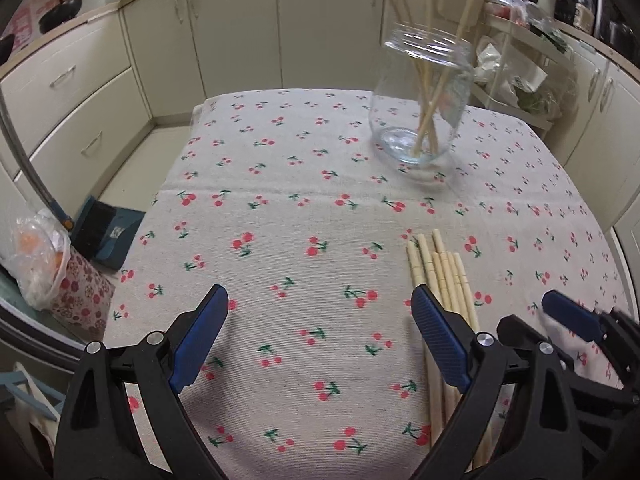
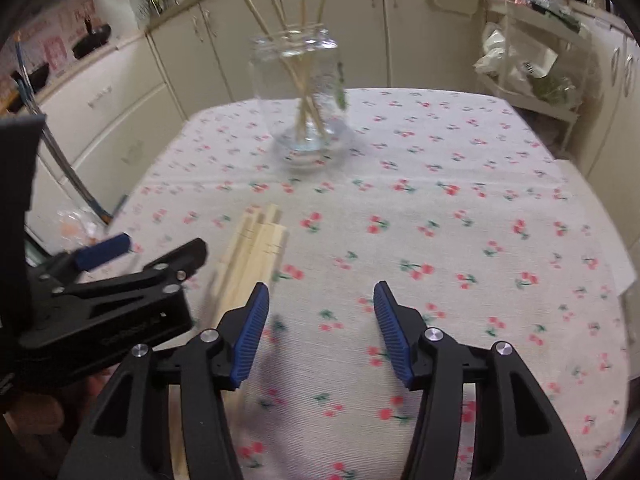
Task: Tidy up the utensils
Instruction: 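Move both open tools back toward the remaining sticks on the cloth, then close the right tool on one wooden stick while the left tool grasps another stick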
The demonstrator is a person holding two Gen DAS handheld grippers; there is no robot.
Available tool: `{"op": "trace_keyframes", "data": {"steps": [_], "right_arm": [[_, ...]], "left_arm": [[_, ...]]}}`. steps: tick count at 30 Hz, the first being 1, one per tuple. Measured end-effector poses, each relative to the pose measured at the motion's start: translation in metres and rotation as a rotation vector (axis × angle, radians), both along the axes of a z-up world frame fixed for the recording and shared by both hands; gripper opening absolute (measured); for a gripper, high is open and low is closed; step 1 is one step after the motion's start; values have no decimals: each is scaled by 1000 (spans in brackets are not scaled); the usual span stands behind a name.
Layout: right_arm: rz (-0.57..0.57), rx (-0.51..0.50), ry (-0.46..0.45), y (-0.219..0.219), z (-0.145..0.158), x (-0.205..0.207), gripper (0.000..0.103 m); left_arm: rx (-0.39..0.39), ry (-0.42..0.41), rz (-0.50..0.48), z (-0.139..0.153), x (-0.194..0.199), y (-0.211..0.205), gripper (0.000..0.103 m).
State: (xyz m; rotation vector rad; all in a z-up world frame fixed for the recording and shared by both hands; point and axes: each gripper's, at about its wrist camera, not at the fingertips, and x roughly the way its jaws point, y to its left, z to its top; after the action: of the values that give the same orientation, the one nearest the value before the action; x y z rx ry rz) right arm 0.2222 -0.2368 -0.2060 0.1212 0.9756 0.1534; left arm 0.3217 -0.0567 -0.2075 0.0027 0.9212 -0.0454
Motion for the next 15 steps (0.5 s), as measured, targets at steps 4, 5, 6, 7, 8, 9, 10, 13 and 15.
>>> {"op": "trace_keyframes", "data": {"steps": [4, 5, 6, 7, 8, 9, 10, 13, 15], "right_arm": [[26, -25, 2, 13, -1, 5, 55], [27, -52, 7, 16, -3, 6, 55], [24, -81, 13, 18, -6, 7, 55], [21, -86, 18, 17, -7, 6, 55], [17, -85, 19, 15, -9, 6, 55], [15, -120, 19, 16, -9, 4, 55], [17, -130, 18, 15, -9, 4, 55], [12, -135, 18, 8, -8, 1, 55], [11, -131, 19, 3, -8, 0, 55]], "left_arm": [[-49, -8, 39, 8, 1, 20, 89], [-50, -7, 43, 9, 2, 23, 89], [-50, -8, 46, 10, 3, 25, 89], [-50, -8, 45, 10, 3, 26, 89], [-51, -9, 41, 11, 3, 26, 89], [-51, -8, 32, 11, 3, 25, 89], [-51, -4, 19, 11, 2, 21, 89], [-42, 9, -24, 8, 1, 7, 89], [-21, 16, -46, 4, 1, -3, 89]]}}
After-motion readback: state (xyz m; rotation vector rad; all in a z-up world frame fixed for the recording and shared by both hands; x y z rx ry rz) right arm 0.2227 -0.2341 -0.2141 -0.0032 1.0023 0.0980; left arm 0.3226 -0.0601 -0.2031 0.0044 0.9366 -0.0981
